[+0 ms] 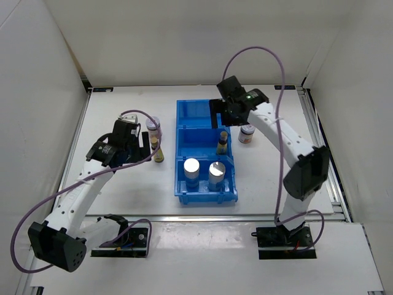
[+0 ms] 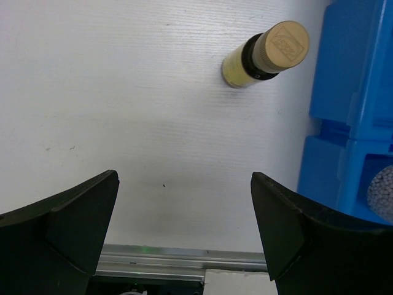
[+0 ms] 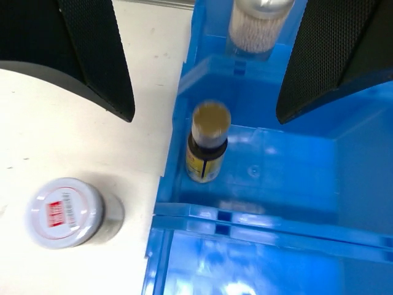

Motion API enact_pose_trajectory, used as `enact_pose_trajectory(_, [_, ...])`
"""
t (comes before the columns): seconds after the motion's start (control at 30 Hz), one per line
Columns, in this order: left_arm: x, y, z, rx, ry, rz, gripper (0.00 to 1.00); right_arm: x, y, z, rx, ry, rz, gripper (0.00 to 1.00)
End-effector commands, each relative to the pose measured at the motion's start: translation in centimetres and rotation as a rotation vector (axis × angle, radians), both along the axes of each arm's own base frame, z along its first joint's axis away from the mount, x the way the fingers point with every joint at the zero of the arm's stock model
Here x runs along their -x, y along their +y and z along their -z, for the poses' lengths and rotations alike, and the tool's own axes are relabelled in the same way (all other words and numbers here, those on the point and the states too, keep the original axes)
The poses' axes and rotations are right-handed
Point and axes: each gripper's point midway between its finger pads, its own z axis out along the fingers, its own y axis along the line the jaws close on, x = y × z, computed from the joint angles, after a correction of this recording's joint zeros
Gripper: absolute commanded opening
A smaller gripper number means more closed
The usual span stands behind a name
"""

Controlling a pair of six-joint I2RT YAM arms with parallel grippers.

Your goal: Organize the condiment bottles

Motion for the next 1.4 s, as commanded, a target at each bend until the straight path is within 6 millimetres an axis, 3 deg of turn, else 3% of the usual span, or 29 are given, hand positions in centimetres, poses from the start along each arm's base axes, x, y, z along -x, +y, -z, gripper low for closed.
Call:
enact_pose_trajectory(0.0, [-1.3, -1.4, -2.8, 0.085, -0.098, 0.032, 0.99, 0.4, -1.0, -7.1, -0.081, -0.162, -0.003, 0.99])
enact_pose_trajectory(0.13, [-2.6, -2.3, -2.6, 0.112, -0.126, 0.047, 0.99, 1.7, -1.7, -7.7, -0.095, -0.167, -0.009, 0.99])
enact_pose_trajectory(0.33, [-6.7, -4.5, -3.3, 0.158, -0.178, 0.076, 0.99, 3.8, -3.2, -6.5, -0.065, -0.143, -0.024, 0.99])
enact_pose_trajectory(0.47, [-8.9, -5.2, -1.6, 0.141, -0.125, 0.073, 0.99, 4.7, -4.4, -5.2, -0.038, -0.118, -0.010, 0.99])
enact_pose_trajectory(0.57, [-10.3, -5.6, 0.1, 0.123, -0.090, 0.065, 0.98, 5.3, -4.9, -5.4, -0.050, -0.117, -0.008, 0.99])
enact_pose_trajectory(0.7, [-11.4, -5.8, 1.3, 0.112, -0.077, 0.059, 0.89, 5.8, -5.2, -5.2, -0.048, -0.113, -0.008, 0.99])
enact_pose_trajectory(0.8, [-11.7, -5.3, 2.1, 0.098, -0.058, 0.043, 0.77, 5.8, -5.6, -5.0, -0.037, -0.107, -0.007, 0.99])
enact_pose_trajectory(0.93, [-11.6, -5.5, 2.1, 0.111, -0.055, 0.043, 0.68, 5.5, -6.4, -5.4, -0.035, -0.119, 0.017, 0.99])
enact_pose_trajectory(1.37, [-11.7, -6.2, -0.5, 0.154, -0.107, 0.068, 0.30, 6.7, -7.1, -4.3, -0.009, -0.079, 0.016, 0.99])
